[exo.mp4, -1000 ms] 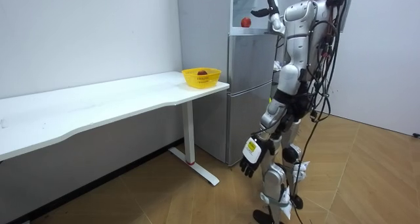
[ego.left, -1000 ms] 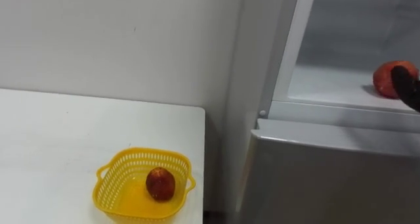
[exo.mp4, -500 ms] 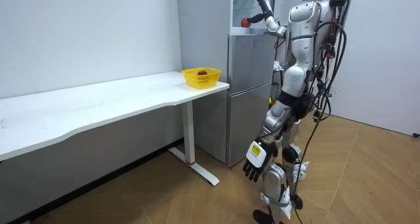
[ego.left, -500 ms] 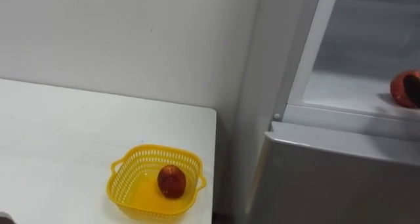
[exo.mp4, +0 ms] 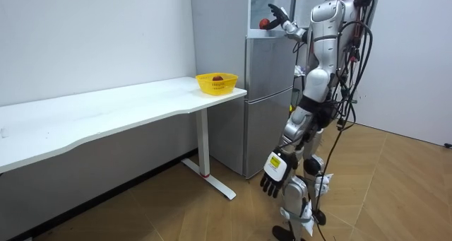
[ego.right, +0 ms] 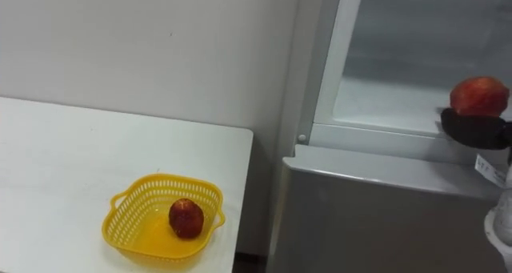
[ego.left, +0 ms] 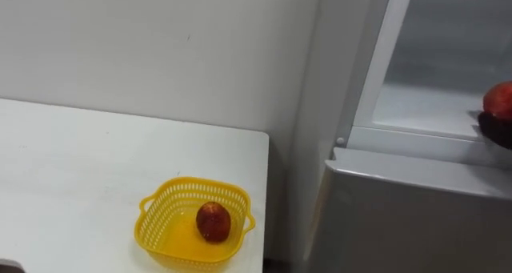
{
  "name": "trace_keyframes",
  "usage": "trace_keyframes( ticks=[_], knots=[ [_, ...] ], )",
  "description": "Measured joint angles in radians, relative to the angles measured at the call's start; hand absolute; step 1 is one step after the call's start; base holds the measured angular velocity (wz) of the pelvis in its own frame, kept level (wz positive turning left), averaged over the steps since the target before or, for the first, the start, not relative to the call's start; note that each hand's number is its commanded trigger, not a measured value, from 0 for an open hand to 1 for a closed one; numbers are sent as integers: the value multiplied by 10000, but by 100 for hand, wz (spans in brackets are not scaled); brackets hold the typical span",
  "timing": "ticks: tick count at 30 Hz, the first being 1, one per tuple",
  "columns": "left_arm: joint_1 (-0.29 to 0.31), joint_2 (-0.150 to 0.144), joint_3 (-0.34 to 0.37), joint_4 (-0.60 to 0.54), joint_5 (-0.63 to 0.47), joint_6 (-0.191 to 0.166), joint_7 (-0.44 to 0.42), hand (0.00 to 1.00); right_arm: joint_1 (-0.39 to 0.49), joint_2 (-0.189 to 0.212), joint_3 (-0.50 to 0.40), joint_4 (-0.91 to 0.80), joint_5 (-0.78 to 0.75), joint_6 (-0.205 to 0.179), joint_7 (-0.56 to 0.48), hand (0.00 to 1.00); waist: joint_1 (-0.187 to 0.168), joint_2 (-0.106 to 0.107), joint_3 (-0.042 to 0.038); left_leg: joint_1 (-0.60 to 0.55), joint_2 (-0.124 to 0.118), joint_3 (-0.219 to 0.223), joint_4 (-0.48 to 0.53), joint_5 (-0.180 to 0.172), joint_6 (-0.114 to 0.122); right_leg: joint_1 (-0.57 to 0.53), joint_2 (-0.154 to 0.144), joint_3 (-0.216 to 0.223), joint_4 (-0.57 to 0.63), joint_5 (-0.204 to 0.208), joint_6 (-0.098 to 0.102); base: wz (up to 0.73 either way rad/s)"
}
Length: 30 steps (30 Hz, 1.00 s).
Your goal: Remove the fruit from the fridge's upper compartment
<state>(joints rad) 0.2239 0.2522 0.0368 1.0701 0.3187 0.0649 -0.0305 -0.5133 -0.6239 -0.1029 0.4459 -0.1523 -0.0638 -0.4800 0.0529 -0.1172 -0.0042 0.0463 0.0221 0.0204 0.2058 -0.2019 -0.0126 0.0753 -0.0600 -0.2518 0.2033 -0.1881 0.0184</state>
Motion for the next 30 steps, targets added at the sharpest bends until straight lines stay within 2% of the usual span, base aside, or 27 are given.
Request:
trace_keyframes(
  ticks=[5, 14, 21, 30],
  knots=[
    [5, 54, -2, -245, 4, 0, 0, 0, -332, -433, 230, 673, 102, 0, 448, 0, 31, -127, 16, -1, 0, 3, 5, 1, -1, 5, -1, -1, 0, 0, -1, 0],
    [133, 101, -2, -401, -29, 13, 3, 0, -458, -471, 233, 1036, 728, 0, 819, 0, -72, -174, 53, -17, -2, -42, -7, -1, -2, 67, 1, -14, -1, 0, -1, 0],
    [257, 124, 11, -397, -11, 64, 4, 0, -466, -498, 229, 1161, 858, -3, 1354, 0, -208, -197, 42, 8, -22, -133, 6, -1, -2, 117, 2, -70, -16, 1, -1, 3],
    [441, 118, 226, -334, -18, 172, 5, 0, -1175, -561, 220, 2270, 1666, 16, 2573, 0, -345, -198, 40, 45, -20, -233, -29, -2, -4, 229, -12, -250, -15, 0, -1, 3]
  ],
)
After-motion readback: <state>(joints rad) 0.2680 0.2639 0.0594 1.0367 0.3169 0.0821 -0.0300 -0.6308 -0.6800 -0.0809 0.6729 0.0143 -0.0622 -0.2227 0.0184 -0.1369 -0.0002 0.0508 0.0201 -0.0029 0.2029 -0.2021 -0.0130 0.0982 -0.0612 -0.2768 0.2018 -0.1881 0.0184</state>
